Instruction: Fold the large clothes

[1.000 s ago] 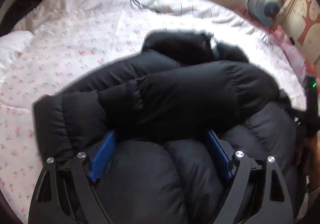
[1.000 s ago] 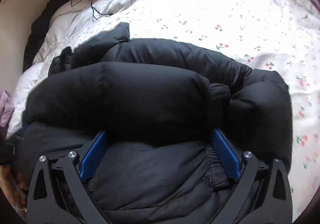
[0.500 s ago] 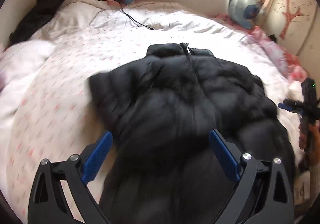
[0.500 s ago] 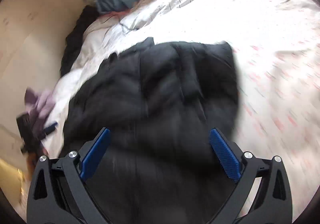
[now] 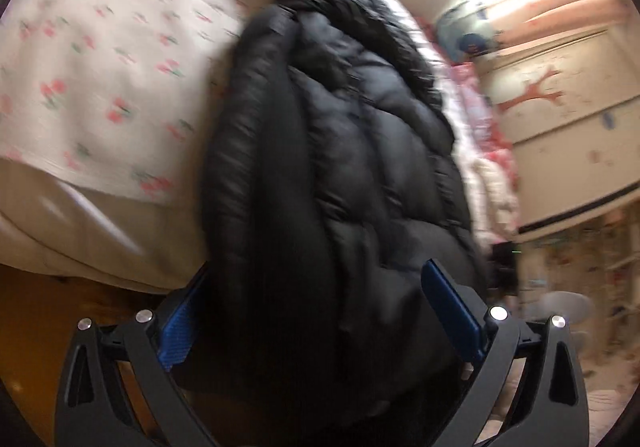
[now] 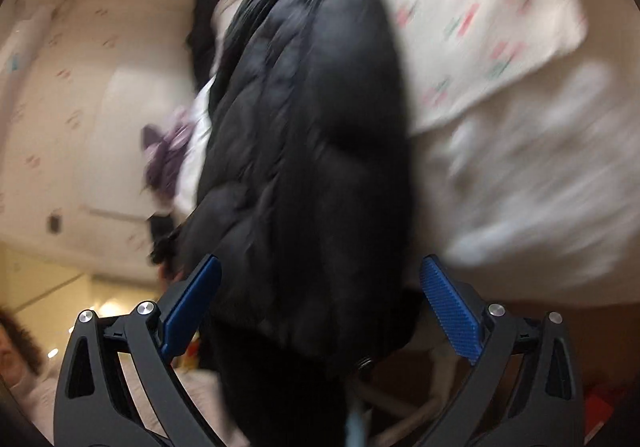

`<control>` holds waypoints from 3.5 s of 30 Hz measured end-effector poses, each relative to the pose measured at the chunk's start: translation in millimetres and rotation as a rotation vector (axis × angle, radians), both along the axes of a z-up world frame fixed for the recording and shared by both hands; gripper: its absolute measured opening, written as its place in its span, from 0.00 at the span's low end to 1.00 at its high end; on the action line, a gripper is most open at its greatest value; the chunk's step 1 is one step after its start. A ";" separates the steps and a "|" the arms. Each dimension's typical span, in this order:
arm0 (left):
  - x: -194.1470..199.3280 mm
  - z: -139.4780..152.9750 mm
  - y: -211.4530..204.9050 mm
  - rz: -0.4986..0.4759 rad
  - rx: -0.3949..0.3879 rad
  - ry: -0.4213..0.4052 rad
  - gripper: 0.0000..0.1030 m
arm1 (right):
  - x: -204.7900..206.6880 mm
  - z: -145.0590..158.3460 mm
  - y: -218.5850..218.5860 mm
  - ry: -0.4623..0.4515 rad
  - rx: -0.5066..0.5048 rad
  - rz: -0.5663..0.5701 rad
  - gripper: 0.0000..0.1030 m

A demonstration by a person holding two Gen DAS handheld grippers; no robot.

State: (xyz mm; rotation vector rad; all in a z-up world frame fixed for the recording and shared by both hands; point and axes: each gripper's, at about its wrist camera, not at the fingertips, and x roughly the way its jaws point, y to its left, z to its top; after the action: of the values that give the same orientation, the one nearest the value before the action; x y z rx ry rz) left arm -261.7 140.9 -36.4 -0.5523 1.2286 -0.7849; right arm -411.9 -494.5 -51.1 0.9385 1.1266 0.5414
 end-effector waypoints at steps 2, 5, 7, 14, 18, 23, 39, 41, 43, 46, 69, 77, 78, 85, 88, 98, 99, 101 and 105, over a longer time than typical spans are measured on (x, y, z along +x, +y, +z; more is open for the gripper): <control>-2.2 -0.3 -4.1 -0.012 -0.074 0.017 0.93 | 4.9 -6.9 8.7 0.000 0.068 0.039 0.93; -0.4 -0.9 -9.4 0.012 -0.123 0.024 0.93 | 14.5 -21.0 16.6 0.001 0.156 0.039 0.93; 1.0 -5.1 -14.0 0.047 -0.114 0.045 0.93 | 7.1 -34.4 9.4 0.004 0.208 0.022 0.93; -4.5 -16.9 -18.6 0.044 -0.046 0.077 0.90 | -2.5 -58.3 1.4 0.007 0.264 -0.025 0.91; -4.5 -16.6 -19.6 0.062 -0.050 0.093 0.55 | -1.4 -49.7 14.6 -0.073 0.272 -0.058 0.34; -13.2 8.5 -23.8 0.077 0.011 0.042 0.19 | -6.7 -7.1 34.7 -0.173 0.248 -0.067 0.16; -92.6 33.9 49.5 0.015 -0.069 0.008 0.56 | -70.9 0.4 43.8 -0.129 0.324 0.069 0.80; -92.4 20.4 54.6 0.041 -0.125 0.033 0.66 | -71.0 -31.0 41.1 -0.063 0.368 0.026 0.80; -92.1 13.9 55.4 0.056 -0.176 0.033 0.82 | -72.8 -52.1 39.1 -0.051 0.417 -0.001 0.80; -85.9 9.1 51.6 0.057 -0.235 0.047 0.92 | -72.8 -68.0 36.9 -0.081 0.500 -0.044 0.80; -65.3 -24.3 32.6 -0.004 -0.348 0.126 0.93 | -27.5 -86.9 54.7 -0.101 0.537 0.019 0.93; -72.0 -18.4 27.7 0.003 -0.263 0.100 0.46 | -54.0 -44.6 58.9 -0.227 0.449 -0.001 0.36; -74.6 -11.4 27.2 0.003 -0.253 0.071 0.36 | -53.4 -35.0 59.0 -0.248 0.445 0.005 0.36; -90.6 40.1 24.7 -0.043 -0.278 -0.064 0.18 | -60.1 42.0 61.5 -0.435 0.405 0.085 0.33; -85.9 31.1 23.1 -0.049 -0.252 -0.028 0.18 | -50.1 21.1 66.7 -0.337 0.404 0.125 0.35; -85.2 14.8 23.4 0.009 -0.166 0.012 0.18 | -38.9 -13.1 78.9 -0.297 0.402 -0.010 0.21; -86.6 17.6 21.4 0.010 -0.145 -0.002 0.18 | -39.1 -6.8 81.6 -0.302 0.389 -0.020 0.18; -90.4 27.7 17.4 0.017 -0.111 -0.032 0.16 | -39.4 10.8 89.8 -0.323 0.375 -0.027 0.15; -98.7 60.5 14.5 0.019 -0.139 -0.092 0.13 | -39.6 66.0 104.0 -0.402 0.385 0.007 0.14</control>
State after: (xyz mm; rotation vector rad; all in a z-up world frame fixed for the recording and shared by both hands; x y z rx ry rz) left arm -360.4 155.4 24.1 -0.6329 1.0880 -0.8744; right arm -451.4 -390.4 14.9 1.0937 0.6728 0.9288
